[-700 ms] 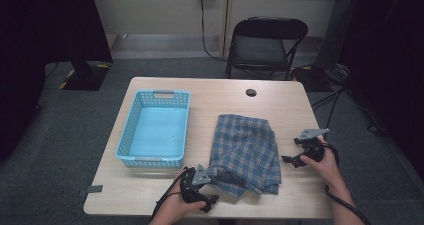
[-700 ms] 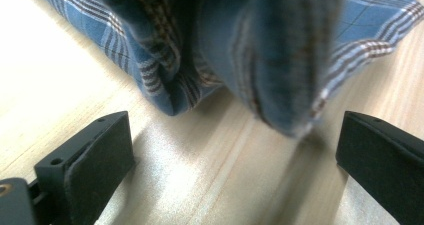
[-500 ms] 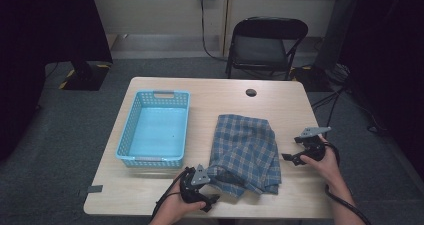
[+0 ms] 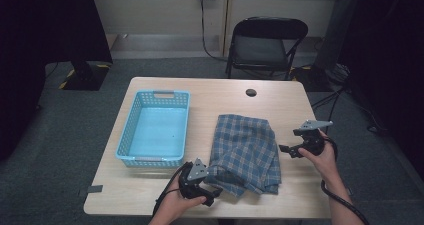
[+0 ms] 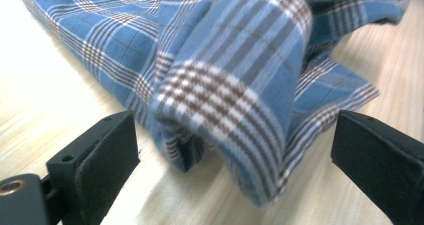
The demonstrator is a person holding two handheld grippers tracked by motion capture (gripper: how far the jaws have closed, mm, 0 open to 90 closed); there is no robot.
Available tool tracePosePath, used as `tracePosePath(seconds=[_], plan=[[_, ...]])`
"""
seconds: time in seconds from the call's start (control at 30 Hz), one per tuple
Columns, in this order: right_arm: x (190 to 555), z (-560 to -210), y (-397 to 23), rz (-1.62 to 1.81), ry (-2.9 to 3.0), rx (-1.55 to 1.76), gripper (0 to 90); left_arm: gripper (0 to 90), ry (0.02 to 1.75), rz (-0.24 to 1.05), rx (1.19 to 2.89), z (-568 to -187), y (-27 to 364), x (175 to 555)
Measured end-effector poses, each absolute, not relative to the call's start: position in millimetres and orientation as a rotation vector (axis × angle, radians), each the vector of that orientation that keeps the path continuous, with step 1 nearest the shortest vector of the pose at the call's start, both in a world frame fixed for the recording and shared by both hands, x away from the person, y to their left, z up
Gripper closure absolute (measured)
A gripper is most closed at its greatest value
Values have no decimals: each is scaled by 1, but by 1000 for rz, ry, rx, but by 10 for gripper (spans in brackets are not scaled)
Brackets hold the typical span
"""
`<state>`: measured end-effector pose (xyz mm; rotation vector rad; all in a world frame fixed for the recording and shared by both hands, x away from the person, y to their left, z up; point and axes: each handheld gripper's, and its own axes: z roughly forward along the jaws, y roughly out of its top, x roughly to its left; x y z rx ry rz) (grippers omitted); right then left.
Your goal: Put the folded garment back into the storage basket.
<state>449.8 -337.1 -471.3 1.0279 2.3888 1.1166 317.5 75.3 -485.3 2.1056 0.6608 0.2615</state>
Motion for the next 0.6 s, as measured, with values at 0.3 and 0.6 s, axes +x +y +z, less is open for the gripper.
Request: tracePosePath(seconds=[0.3,0.6], plan=[[449,-460,-326,1198,2379,980,13,49,624,283,2101,-476,69,317],[453,-461,-310,1212,2401,947,17,41,656,298,2115,-478,64,328]])
